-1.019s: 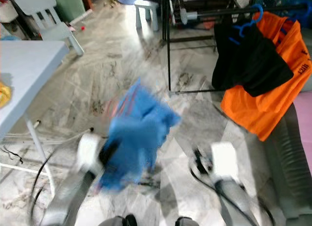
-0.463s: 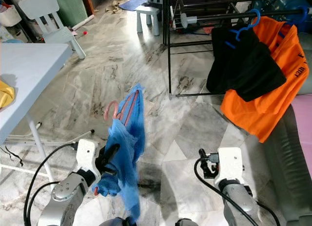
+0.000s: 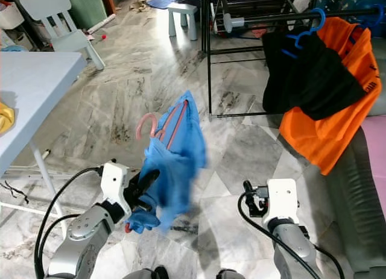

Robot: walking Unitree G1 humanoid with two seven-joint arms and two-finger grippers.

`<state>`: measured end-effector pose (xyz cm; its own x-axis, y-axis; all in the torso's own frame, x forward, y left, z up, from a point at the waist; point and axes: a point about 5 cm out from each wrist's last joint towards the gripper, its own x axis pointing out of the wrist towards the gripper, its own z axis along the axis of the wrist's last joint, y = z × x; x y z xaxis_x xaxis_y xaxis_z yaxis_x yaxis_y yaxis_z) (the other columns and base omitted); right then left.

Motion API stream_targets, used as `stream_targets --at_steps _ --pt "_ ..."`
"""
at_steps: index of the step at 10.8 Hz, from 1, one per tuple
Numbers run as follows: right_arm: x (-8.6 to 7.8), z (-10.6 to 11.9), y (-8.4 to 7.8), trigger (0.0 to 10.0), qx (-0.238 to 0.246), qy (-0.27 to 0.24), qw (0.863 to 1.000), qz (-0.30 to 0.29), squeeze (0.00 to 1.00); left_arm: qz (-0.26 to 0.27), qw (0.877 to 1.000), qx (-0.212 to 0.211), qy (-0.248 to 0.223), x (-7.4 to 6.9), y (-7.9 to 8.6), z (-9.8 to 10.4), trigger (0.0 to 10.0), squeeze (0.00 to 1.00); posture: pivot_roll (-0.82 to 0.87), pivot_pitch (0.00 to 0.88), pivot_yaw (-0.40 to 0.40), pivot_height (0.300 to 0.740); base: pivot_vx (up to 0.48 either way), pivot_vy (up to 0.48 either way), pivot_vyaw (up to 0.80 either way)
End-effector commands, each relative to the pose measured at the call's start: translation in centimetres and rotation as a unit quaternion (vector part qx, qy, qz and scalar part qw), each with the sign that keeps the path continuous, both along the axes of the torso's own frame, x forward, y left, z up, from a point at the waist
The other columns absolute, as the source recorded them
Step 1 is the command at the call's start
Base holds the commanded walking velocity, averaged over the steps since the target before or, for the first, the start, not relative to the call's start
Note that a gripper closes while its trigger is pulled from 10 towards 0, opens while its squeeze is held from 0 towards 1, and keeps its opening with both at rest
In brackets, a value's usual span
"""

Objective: Hang hanger

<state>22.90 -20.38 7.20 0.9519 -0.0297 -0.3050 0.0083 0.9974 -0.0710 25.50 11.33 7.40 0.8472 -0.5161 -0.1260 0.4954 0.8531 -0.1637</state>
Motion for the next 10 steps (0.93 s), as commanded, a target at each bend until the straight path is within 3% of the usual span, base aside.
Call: stream_targets --at_steps 1,5,7,10 --pt "-0.2 0.0 0.1 10.0 0.003 0.005 1.0 0.0 0.0 -0.001 1.0 0.0 -0.017 0.0 0.1 0.8 10.0 0.0 -0.13 0.148 0.091 0.74 0.0 0.0 0.0" --pt "0.8 0.2 0.5 10.0 -0.004 0.001 1.0 0.018 0.0 0.026 0.999 0.0 -0.044 0.6 -0.2 1.1 10.0 0.0 -0.13 0.12 0.062 0.74 0.0 0.0 -0.13" --pt "2.3 1.0 0.6 10.0 -0.002 -0.016 1.0 0.022 0.0 0.044 0.997 -0.003 -0.055 1.6 -0.7 1.6 10.0 0.0 -0.12 0.068 0.047 0.74 0.0 0.0 0.0" --pt "5.1 2.3 2.4 10.0 -0.003 -0.043 0.997 0.061 0.0 0.054 0.994 -0.017 -0.098 3.9 -1.2 3.6 10.0 0.0 -0.11 0.035 0.035 0.74 0.0 0.0 0.0"
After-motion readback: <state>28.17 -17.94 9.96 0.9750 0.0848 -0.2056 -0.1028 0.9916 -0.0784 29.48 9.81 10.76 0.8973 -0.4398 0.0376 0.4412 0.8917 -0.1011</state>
